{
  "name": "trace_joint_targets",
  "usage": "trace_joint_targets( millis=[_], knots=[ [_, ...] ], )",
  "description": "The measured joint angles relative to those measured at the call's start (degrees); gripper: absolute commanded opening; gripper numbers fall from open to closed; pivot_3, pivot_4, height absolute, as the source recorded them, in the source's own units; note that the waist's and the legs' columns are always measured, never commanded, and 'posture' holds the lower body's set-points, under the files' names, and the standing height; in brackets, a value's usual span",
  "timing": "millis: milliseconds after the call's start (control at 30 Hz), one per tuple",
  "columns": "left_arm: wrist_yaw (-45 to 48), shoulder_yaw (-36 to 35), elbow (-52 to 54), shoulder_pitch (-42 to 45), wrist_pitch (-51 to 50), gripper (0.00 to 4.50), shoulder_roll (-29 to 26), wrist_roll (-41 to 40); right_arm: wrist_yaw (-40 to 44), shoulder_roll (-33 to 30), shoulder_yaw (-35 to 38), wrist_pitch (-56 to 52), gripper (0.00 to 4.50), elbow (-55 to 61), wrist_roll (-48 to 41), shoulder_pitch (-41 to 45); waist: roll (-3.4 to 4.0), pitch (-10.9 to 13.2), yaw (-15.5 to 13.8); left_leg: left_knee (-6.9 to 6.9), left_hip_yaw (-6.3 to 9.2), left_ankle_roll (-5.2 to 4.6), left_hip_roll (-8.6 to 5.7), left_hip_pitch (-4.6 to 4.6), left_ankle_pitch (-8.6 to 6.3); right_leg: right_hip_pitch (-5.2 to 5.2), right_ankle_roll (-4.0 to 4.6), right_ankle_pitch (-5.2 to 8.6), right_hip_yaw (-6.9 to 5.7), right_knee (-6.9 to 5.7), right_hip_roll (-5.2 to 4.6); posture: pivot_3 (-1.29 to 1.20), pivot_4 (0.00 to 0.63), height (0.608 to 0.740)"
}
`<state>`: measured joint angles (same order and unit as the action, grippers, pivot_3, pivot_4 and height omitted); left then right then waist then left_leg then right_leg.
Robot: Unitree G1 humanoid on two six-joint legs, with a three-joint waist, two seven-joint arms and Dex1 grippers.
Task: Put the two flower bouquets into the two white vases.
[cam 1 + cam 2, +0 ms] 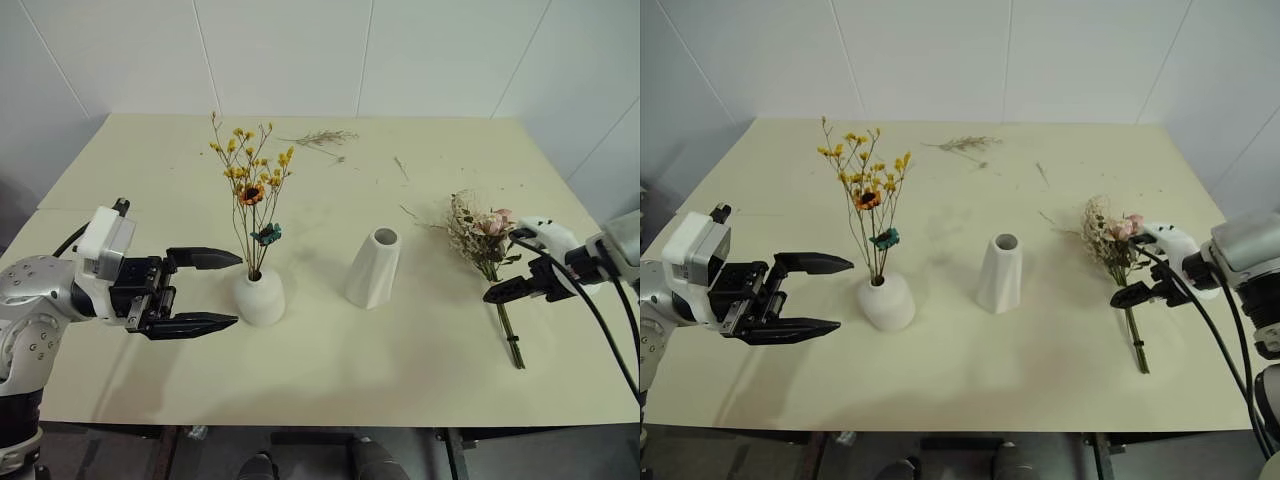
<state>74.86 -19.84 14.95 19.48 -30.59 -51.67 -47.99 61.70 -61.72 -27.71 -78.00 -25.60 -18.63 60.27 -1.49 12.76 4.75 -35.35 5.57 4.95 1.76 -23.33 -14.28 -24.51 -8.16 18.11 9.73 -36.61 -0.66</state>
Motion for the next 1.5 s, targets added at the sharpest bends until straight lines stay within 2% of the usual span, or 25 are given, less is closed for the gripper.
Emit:
trace_joint_targets(
  millis=[133,300,467,567,667,833,933,1067,1233,1367,1500],
  knots=[
    [-0.9,-1.2,0.4,-0.5,-0.4,4.27,-0.3,-0.3,0.0,2.7,-1.0,0.2,4.5,-2.2,1.7,0.0,0.0,0.0,0.1,-0.23,0.0,0.0,-0.02,0.01,0.0,0.02,0.0,0.0,0.0,-0.21,0.01,0.0,0.15,0.74],
    [-1.5,-1.6,0.4,-0.6,-0.5,4.31,-0.3,-0.6,-0.4,3.4,-0.7,0.4,2.98,-1.7,3.2,-1.0,-0.04,0.0,0.1,-0.52,0.06,-0.01,-0.01,0.04,0.0,0.11,0.0,0.0,-0.01,-0.41,0.08,0.0,0.15,0.74],
    [-1.3,-1.0,-0.1,1.1,-0.3,4.31,-0.2,-0.6,-1.1,3.6,1.5,0.3,1.17,-1.6,3.5,-2.6,-0.08,-0.1,0.1,-0.66,0.07,-0.01,-0.02,0.05,-0.01,0.18,-0.03,-0.02,-0.01,-0.48,0.1,0.0,0.15,0.74],
    [-0.7,0.2,-1.4,2.7,0.5,4.31,-0.1,-0.4,-1.5,4.2,3.9,0.1,0.24,-1.5,3.3,-3.6,-0.09,-0.1,0.1,-0.67,0.07,-0.01,-0.02,0.05,0.0,0.19,-0.04,-0.03,-0.01,-0.5,0.1,0.0,0.15,0.74],
    [0.1,1.3,-3.7,3.9,1.4,4.31,0.2,0.3,-1.8,4.6,8.4,1.4,0.24,-0.1,1.8,-6.1,-0.08,0.0,0.3,-0.65,0.06,-0.01,-0.02,0.05,-0.01,0.17,-0.05,-0.03,0.0,-0.51,0.11,0.0,0.15,0.74],
    [1.6,3.3,-8.8,6.2,4.1,4.31,1.3,2.4,-5.5,7.9,26.1,11.4,0.24,5.3,-2.8,-10.7,-0.06,0.0,0.2,-0.64,0.07,-0.02,-0.02,0.05,0.0,0.15,-0.05,-0.03,0.0,-0.6,0.12,0.0,0.15,0.74],
    [2.1,3.9,-12.0,7.3,5.7,4.31,1.8,3.7,-10.4,14.2,42.4,23.0,0.24,13.0,-7.2,-14.9,-0.07,0.0,0.1,-0.62,0.1,-0.02,-0.03,0.04,0.0,0.16,-0.05,-0.02,-0.01,-0.66,0.12,0.0,0.15,0.74],
    [2.6,4.8,-15.7,8.3,7.3,4.31,2.6,5.1,-17.5,20.6,52.9,29.9,0.24,20.7,-11.1,-16.0,-0.07,0.0,0.1,-0.69,0.13,0.0,-0.03,0.06,0.02,0.16,-0.05,-0.03,-0.01,-0.77,0.11,0.0,0.15,0.74],
    [2.7,5.7,-18.1,9.9,8.8,4.31,4.2,6.6,-23.5,30.4,56.5,33.0,0.24,29.7,-19.4,-13.8,-0.05,0.0,0.6,-0.67,0.16,0.03,-0.03,0.15,0.15,0.13,-0.04,-0.03,0.0,-1.02,0.13,0.0,0.15,0.74],
    [2.9,6.5,-19.1,10.9,9.5,4.31,4.5,7.3,-24.9,31.6,56.0,31.1,0.24,35.4,-26.8,-12.6,-0.05,0.0,0.3,-0.66,0.2,0.02,-0.03,0.15,0.16,0.14,-0.03,-0.03,-0.02,-1.02,0.12,0.0,0.15,0.74],
    [2.9,6.7,-20.5,12.0,10.4,4.31,5.9,8.0,-25.1,33.6,51.6,29.1,0.24,39.7,-31.7,-14.1,-0.07,0.0,0.2,-0.69,0.2,0.02,-0.04,0.14,0.17,0.14,-0.03,-0.03,-0.03,-1.03,0.12,0.0,0.15,0.74]
  ],
)
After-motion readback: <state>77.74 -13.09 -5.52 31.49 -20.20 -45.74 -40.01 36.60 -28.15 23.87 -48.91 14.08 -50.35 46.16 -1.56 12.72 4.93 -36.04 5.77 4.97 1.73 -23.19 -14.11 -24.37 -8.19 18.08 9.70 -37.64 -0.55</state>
